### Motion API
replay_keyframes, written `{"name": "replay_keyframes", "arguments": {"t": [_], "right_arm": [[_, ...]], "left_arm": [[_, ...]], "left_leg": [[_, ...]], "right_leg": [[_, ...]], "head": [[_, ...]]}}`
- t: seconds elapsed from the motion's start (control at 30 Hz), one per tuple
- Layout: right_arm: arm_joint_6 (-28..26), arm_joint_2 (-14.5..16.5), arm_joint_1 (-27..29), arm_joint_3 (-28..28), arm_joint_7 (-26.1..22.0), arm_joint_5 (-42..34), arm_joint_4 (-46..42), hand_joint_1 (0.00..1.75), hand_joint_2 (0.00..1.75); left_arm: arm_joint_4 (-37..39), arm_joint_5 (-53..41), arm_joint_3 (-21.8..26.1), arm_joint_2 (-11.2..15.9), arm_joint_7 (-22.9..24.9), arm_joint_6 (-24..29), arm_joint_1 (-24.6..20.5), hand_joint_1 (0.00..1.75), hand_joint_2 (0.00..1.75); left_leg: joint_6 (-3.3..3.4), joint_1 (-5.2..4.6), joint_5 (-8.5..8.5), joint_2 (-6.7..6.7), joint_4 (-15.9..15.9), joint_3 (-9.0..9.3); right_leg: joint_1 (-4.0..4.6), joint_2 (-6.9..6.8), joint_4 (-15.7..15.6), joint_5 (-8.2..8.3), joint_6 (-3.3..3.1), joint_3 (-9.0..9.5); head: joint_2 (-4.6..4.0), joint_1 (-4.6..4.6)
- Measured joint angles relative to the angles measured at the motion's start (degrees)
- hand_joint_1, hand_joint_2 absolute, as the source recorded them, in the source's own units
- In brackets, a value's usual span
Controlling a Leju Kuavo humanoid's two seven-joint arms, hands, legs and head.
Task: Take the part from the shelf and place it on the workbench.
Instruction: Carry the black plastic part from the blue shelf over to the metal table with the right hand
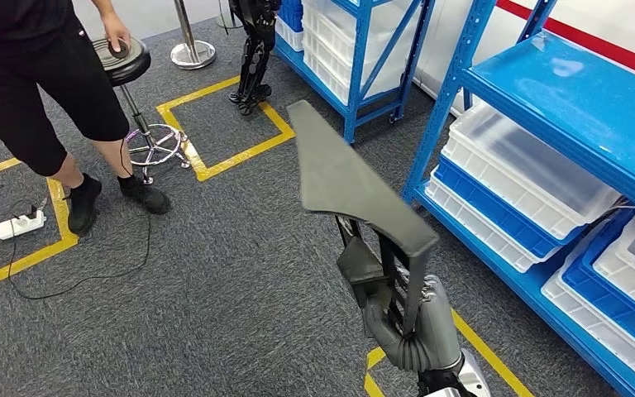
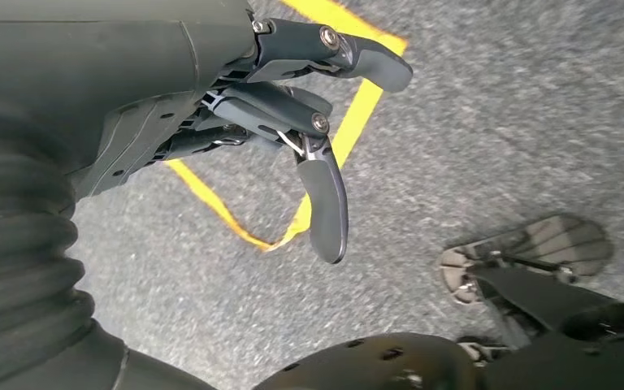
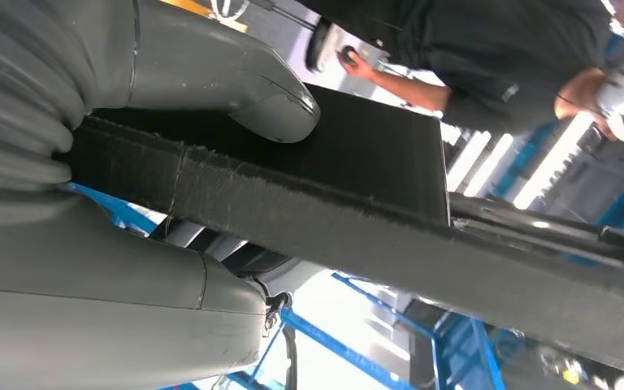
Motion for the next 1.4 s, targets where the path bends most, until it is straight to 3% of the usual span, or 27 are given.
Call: {"name": "replay_keyframes", "arguments": {"t": [0.07, 0.13, 0.2, 0.23, 0.3, 0.37, 0.4, 0.47, 0.5, 0.57, 0.6, 0.63, 0.7, 0.73, 0.77, 0.83, 0.9, 1.0, 1.07, 1.13, 1.2, 1.23, 1.27, 1.3, 1.33, 1.4], "right_arm": [[-0.5, -0.3, 0.3, 0.0, 0.6, 0.3, -0.6, 1.75, 1.75], [-0.7, -0.7, 0.8, 0.0, 0.9, 0.6, -0.9, 1.75, 1.75], [-0.9, -1.0, 1.0, 0.1, 1.3, 1.2, -0.9, 1.75, 1.75], [-1.0, -1.1, 1.1, 0.2, 1.5, 1.5, -1.0, 1.75, 1.75], [-1.3, -1.4, 1.1, 0.2, 1.6, 1.8, -1.4, 1.75, 1.75], [-1.5, -1.6, 1.1, 0.3, 1.6, 2.0, -1.8, 1.75, 1.75], [-1.5, -1.6, 1.1, 0.3, 1.6, 2.0, -2.0, 1.75, 1.75], [-1.6, -1.7, 1.1, 0.4, 1.6, 2.0, -2.2, 1.75, 1.75], [-1.6, -1.7, 1.0, 0.4, 1.6, 2.1, -2.2, 1.75, 1.75], [-1.6, -1.8, 1.0, 0.4, 1.5, 2.1, -2.4, 1.75, 1.75], [-1.6, -1.8, 1.1, 0.4, 1.4, 2.2, -2.5, 1.75, 1.75], [-1.6, -1.8, 1.1, 0.4, 1.2, 2.2, -2.6, 1.75, 1.75], [-1.6, -1.8, 1.2, 0.5, 0.7, 2.2, -2.8, 1.75, 1.75], [-1.6, -1.8, 1.2, 0.6, 0.3, 1.9, -2.9, 1.75, 1.75], [-1.6, -1.8, 1.2, 0.7, -0.1, 1.6, -3.1, 1.75, 1.75], [-1.6, -1.9, 1.2, 0.8, -1.0, 0.9, -3.3, 1.75, 1.75], [-1.6, -1.9, 1.2, 0.8, -1.7, 0.4, -3.4, 1.75, 1.75], [-2.0, -2.0, 1.3, 0.9, -2.9, 0.1, -3.4, 1.75, 1.75], [-2.5, -2.0, 1.6, 0.9, -3.9, -0.6, -3.4, 1.75, 1.75], [-2.8, -2.1, 2.0, 0.9, -4.9, -1.4, -3.1, 1.75, 1.75], [-3.3, -1.9, 2.3, 0.9, -5.6, -1.9, -2.4, 1.75, 1.75], [-3.7, -1.7, 2.4, 0.9, -5.8, -2.1, -2.0, 1.75, 1.75], [-4.0, -1.5, 2.5, 0.9, -6.1, -2.4, -1.6, 1.75, 1.75], [-4.3, -1.2, 2.6, 0.9, -6.4, -2.8, -1.3, 1.75, 1.75], [-4.6, -1.0, 2.7, 0.9, -6.6, -3.3, -1.0, 1.75, 1.75], [-4.8, -0.5, 2.8, 0.9, -6.9, -3.8, -0.5, 1.75, 1.75]], "left_arm": [[-0.1, -0.2, -0.6, -0.1, 0.3, 0.0, -0.2, 0.00, 1.75], [-0.1, 0.1, -0.9, -0.2, 0.0, 0.3, -0.5, 0.00, 1.75], [-0.1, 1.1, -0.9, -0.3, -1.3, 1.2, -0.6, 0.00, 1.75], [-0.1, 1.6, -0.9, -0.3, -2.1, 1.7, -0.6, 0.00, 1.75], [-0.2, 2.1, -0.8, -0.3, -3.2, 2.2, -0.7, 0.00, 1.75], [-0.2, 2.2, -0.8, -0.4, -3.6, 2.4, -0.9, 0.00, 1.75], [-0.2, 2.2, -0.8, -0.4, -3.6, 2.4, -1.0, 0.00, 1.75], [-0.2, 2.3, -0.8, -0.3, -3.7, 2.4, -0.9, 0.00, 1.75], [-0.2, 2.4, -0.8, -0.3, -3.9, 2.4, -0.8, 0.00, 1.75], [-0.2, 2.8, -0.7, -0.4, -4.7, 2.5, -0.8, 0.00, 1.75], [-0.2, 3.0, -0.6, -0.4, -5.4, 2.5, -0.9, 0.00, 1.75], [-0.2, 3.1, -0.5, -0.5, -5.9, 2.5, -1.0, 0.00, 1.75], [-0.3, 3.3, -0.3, -0.6, -6.7, 2.3, -1.2, 0.00, 1.75], [-0.3, 3.4, -0.3, -0.6, -7.0, 2.2, -1.2, 0.00, 1.75], [-0.3, 3.6, -0.2, -0.5, -7.3, 2.2, -1.2, 0.00, 1.75], [-0.3, 4.2, 0.1, -0.4, -7.7, 2.2, -1.3, 0.00, 1.75], [-0.3, 5.1, 0.6, -0.2, -8.3, 2.3, -1.4, 0.00, 1.75], [-0.3, 6.6, 1.5, 0.2, -9.5, 2.7, -1.3, 0.00, 1.75], [-0.2, 7.3, 2.2, 0.4, -10.3, 3.2, -1.3, 0.00, 1.75], [-0.2, 7.9, 2.7, 0.7, -11.0, 3.7, -1.5, 0.00, 1.75], [-0.2, 7.9, 3.0, 1.3, -11.4, 3.7, -1.5, 0.00, 1.75], [-0.1, 7.7, 3.1, 1.6, -11.5, 3.6, -1.4, 0.00, 1.75], [-0.1, 7.3, 3.1, 2.0, -11.4, 3.5, -1.3, 0.00, 1.75], [-0.1, 7.0, 3.1, 2.3, -11.3, 3.5, -1.2, 0.00, 1.75], [-0.1, 6.9, 3.1, 2.6, -11.2, 3.5, -1.1, 0.00, 1.75], [-0.1, 6.8, 3.0, 3.3, -11.1, 3.5, -1.1, 0.00, 1.75]], "left_leg": [[0.71, 0.34, 0.40, -1.35, -0.3, -0.04], [1.15, 0.42, 0.62, -2.78, -0.3, -0.32], [1.33, 0.39, 0.82, -4.53, -0.3, -0.56], [1.32, 0.37, 0.93, -5.44, -0.3, -0.60], [1.08, 0.41, 1.20, -7.20, -0.3, -0.64], [0.63, 0.22, 1.46, -8.67, -0.2, -0.80], [0.35, 0.14, 1.62, -9.29, -0.2, -0.96], [-0.37, 0.18, 2.08, -10.41, -0.4, -1.34], [-0.66, 0.20, 2.06, -9.96, -0.3, -1.58], [-1.09, 0.06, 0.09, -6.50, 2.5, -2.94], [-1.22, 0.04, -1.89, -4.26, 5.6, -4.27], [-1.42, 0.12, -4.00, -2.91, 9.5, -5.95], [-1.78, 0.46, -6.22, -2.24, 15.3, -8.33], [-1.94, 0.60, -5.81, -2.06, 15.4, -8.10], [-2.06, 0.73, -4.46, -1.65, 13.1, -6.66], [-2.12, 0.67, -1.43, 0.79, 5.4, -2.11], [-1.66, 0.36, -0.30, 2.41, 0.8, 0.30], [-0.55, 0.14, -0.16, 0.78, 0.2, -0.05], [0.17, 0.44, 0.20, -0.62, 0.0, -0.15], [0.74, 0.64, 0.49, -2.10, -0.1, -0.37], [1.03, 0.63, 0.70, -3.78, -0.1, -0.66], [1.03, 0.63, 0.79, -4.68, -0.1, -0.75], [0.96, 0.64, 0.91, -5.60, -0.1, -0.79], [0.81, 0.67, 1.04, -6.54, -0.1, -0.81], [0.58, 0.68, 1.19, -7.41, -0.1, -0.86], [-0.02, 0.51, 1.46, -8.88, 0.0, -1.07]], "right_leg": [[-0.24, 3.21, 3.7, -2.02, 0.10, -1.73], [-0.43, 6.58, 11.4, -5.16, -0.24, -5.49], [-0.45, 7.37, 16.3, -6.45, -0.06, -8.23], [-0.47, 7.55, 15.6, -5.75, 0.31, -8.04], [-0.67, 9.14, 8.5, -2.67, 1.12, -4.70], [-0.79, 11.70, 1.8, -0.30, 1.07, -1.56], [-0.76, 12.42, 0.4, 0.19, 0.76, -0.83], [-0.63, 11.40, 0.0, 0.66, -0.09, -0.55], [-0.69, 10.70, -0.1, 0.91, -0.49, -0.41], [-0.93, 9.04, -0.4, 1.27, -1.25, -0.37], [-0.89, 8.15, -0.4, 1.29, -1.50, -0.36], [-0.78, 7.19, -0.4, 1.24, -1.67, -0.38], [-0.65, 5.21, -0.4, 1.16, -1.84, -0.40], [-0.65, 4.31, -0.4, 1.12, -1.87, -0.39], [-0.68, 3.50, -0.4, 1.04, -1.83, -0.32], [-0.52, 2.11, -0.2, 0.71, -1.46, -0.11], [-0.08, 0.98, -0.1, 0.36, -0.92, 0.03], [0.04, -0.17, -0.1, 0.12, -0.24, 0.05], [-0.19, 2.54, 2.1, -1.30, 0.09, -0.94], [-0.43, 6.28, 8.9, -4.43, -0.22, -4.12], [-0.58, 7.32, 15.8, -6.73, -0.28, -7.65], [-0.68, 7.43, 16.6, -6.64, 0.01, -8.23], [-0.81, 7.57, 15.1, -5.68, 0.45, -7.63], [-0.98, 8.20, 11.6, -4.12, 0.91, -6.00], [-1.22, 9.76, 7.3, -2.55, 1.23, -3.98], [-1.35, 12.31, 1.4, -0.49, 1.04, -1.21]], "head": [[0.00, 0.21], [0.00, 0.39], [0.00, 0.41], [0.00, 0.41], [0.00, 0.43], [0.00, 0.39], [0.00, 0.35], [0.00, 0.32], [0.00, 0.30], [0.00, -0.02], [0.00, -0.20], [0.00, -0.36], [0.00, -0.37], [0.00, -0.40], [0.00, -0.39], [0.00, -0.46], [0.00, -0.35], [0.00, -0.16], [0.00, -0.07], [0.00, 0.15], [0.00, 0.21], [0.00, 0.22], [0.00, 0.22], [0.00, 0.25], [0.00, 0.27], [0.00, 0.21]]}}
